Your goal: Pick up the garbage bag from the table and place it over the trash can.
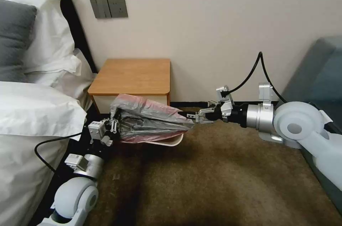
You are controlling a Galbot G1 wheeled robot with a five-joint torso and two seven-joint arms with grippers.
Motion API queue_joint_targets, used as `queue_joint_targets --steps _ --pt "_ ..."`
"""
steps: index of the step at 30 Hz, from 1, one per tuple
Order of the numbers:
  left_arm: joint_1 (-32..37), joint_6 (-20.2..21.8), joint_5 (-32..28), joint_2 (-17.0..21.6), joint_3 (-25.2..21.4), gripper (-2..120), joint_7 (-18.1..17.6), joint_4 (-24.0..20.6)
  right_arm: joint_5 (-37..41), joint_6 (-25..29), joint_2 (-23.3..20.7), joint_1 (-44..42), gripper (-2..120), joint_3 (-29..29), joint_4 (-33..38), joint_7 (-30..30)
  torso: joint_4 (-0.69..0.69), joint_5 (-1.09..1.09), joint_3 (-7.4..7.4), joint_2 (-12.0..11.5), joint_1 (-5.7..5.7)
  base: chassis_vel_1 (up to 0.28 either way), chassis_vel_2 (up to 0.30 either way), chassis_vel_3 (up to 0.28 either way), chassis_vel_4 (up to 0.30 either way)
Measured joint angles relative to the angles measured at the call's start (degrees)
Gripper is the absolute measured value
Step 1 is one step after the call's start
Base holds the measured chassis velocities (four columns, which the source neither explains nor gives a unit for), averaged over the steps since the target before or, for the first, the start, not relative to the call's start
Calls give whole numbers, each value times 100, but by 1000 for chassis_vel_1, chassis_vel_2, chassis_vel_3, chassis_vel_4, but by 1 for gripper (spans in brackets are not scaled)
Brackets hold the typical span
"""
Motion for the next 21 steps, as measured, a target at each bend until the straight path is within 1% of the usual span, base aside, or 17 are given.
queue_joint_targets --steps 2,7,10,11,13,21 --pt "194 22 29 -4 10 8 -30 -103 9 -30 13 2 100 -21 9 33 1 0 0 0 0 0 0 0 0" --pt "390 30 46 -10 -21 8 -51 -247 62 -46 -71 -26 100 -23 61 -49 1 1 0 0 0 0 0 0 0" --pt "499 26 98 -17 -29 8 -51 -343 99 -66 -226 106 100 -209 106 -204 1 0 0 0 0 0 0 0 0" --pt "499 26 98 -17 -29 8 -51 -343 99 -66 -226 106 100 -209 106 -204 1 0 0 0 0 0 0 0 0" --pt "555 11 132 -36 -28 8 -51 -383 99 -75 -324 232 100 -393 107 -265 2 0 0 0 0 0 0 0 0" --pt "580 -20 165 -55 2 8 -34 -398 41 -92 -379 249 97 -546 27 -347 2 0 0 0 0 0 0 0 0"
